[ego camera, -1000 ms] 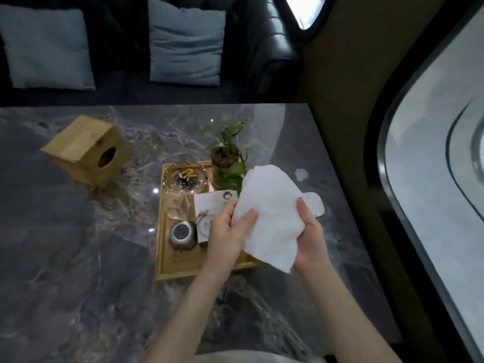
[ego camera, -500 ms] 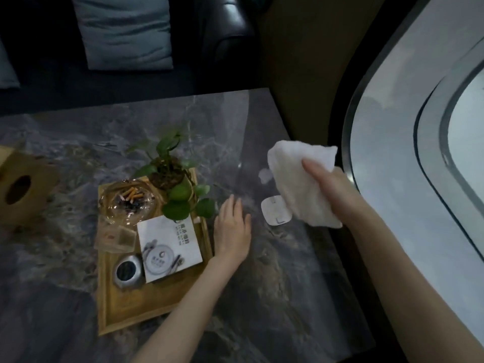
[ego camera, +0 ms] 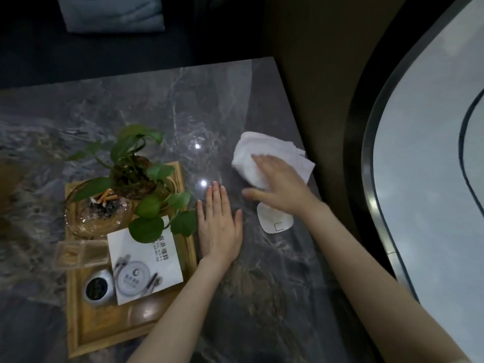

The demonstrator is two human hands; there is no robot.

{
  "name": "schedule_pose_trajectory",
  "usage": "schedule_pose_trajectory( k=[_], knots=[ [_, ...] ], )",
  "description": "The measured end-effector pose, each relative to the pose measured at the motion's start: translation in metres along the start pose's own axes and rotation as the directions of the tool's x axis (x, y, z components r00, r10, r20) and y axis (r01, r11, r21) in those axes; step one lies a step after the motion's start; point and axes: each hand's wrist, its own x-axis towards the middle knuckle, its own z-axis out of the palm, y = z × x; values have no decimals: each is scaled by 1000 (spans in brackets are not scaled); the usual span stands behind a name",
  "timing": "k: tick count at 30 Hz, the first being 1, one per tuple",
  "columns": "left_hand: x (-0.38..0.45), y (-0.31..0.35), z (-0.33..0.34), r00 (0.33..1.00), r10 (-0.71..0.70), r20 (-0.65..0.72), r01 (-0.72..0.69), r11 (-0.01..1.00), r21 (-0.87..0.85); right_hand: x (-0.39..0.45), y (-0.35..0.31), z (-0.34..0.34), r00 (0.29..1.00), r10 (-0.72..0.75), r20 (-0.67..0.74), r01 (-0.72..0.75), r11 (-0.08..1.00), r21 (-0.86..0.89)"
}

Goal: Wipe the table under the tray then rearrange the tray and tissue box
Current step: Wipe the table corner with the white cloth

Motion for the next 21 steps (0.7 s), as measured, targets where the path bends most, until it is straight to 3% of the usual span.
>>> schedule_pose_trajectory(
  k=[1, 2, 4, 6, 11, 21],
  knots=[
    [0, 0, -1, 1000, -3, -1, 3, 1000, 0, 0, 1, 11, 999, 11, 31, -12, 1000, 21],
    [1, 1, -1, 1000, -7, -4, 7, 1000, 0, 0, 1, 20, 999, 22, -27, -21, 999, 47],
    [0, 2, -1, 1000, -14, -5, 14, 1000, 10, 5, -3, 31, 963, 50, -266, -29, 996, 81],
    [0, 3, -2, 1000, -16, -3, 16, 1000, 25, 15, -8, 39, 925, 60, -374, -54, 998, 27],
    [1, 3, -2, 1000, -25, 5, 25, 1000, 7, 28, 1, 67, 962, 159, -221, -195, 969, -151],
    [0, 3, -3, 1000, -22, 1, 22, 999, -48, 33, 52, 43, 986, 47, -157, -95, 946, -309]
  ],
)
